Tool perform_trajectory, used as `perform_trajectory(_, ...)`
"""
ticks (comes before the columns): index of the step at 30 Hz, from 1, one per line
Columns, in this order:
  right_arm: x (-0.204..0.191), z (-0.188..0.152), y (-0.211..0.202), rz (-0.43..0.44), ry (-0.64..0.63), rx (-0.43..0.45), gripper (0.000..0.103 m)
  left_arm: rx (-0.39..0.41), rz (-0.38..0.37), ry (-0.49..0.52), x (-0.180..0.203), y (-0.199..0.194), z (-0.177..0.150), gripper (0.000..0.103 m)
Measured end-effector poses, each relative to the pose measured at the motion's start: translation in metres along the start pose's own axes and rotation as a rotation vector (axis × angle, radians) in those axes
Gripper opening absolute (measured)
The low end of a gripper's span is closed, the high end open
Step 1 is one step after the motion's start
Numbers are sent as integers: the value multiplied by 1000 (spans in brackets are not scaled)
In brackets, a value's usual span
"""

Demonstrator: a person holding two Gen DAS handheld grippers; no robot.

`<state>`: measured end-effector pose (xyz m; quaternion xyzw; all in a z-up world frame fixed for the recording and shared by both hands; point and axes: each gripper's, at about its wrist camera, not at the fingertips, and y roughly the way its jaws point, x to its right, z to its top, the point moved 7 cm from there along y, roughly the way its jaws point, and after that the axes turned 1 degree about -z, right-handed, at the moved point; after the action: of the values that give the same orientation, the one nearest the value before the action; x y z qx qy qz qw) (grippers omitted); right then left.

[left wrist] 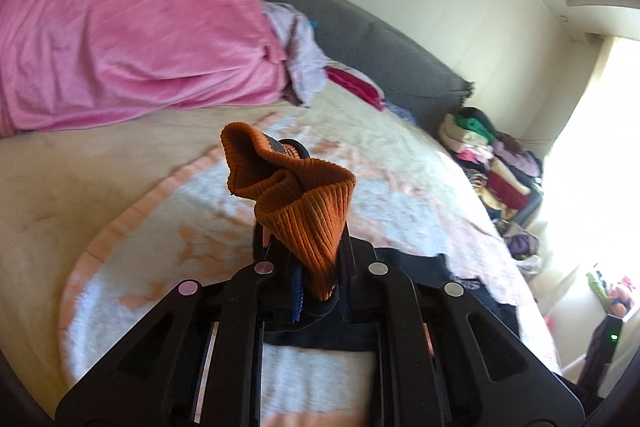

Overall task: Fold small clothes
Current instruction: 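Carry the sleeve with the left tool across the shirt front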

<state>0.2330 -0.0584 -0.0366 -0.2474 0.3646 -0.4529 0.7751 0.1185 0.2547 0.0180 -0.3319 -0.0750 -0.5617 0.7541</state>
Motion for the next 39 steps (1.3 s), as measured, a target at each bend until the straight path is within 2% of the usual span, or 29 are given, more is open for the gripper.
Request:
perform_trajectory(6, 25, 7, -23, -30, 45, 45, 98, -35, -94, 61, 53, 3, -9, 7)
perform_trajectory(15, 65, 13, -49, -54, 142, 89, 98, -105, -181, 131, 103, 13, -33, 7)
perform_trajectory(25, 100, 12, -70, -90, 210, 126, 98, -259, -256, 237, 153, 47, -82, 7)
perform_trajectory(35, 122, 9, -71, -115, 257, 132, 98, -380, -301, 298, 174, 71, -130, 7)
perform_trajectory(39, 129, 8, -70, -125, 271, 133, 98, -414, -317, 305, 176, 76, -140, 12)
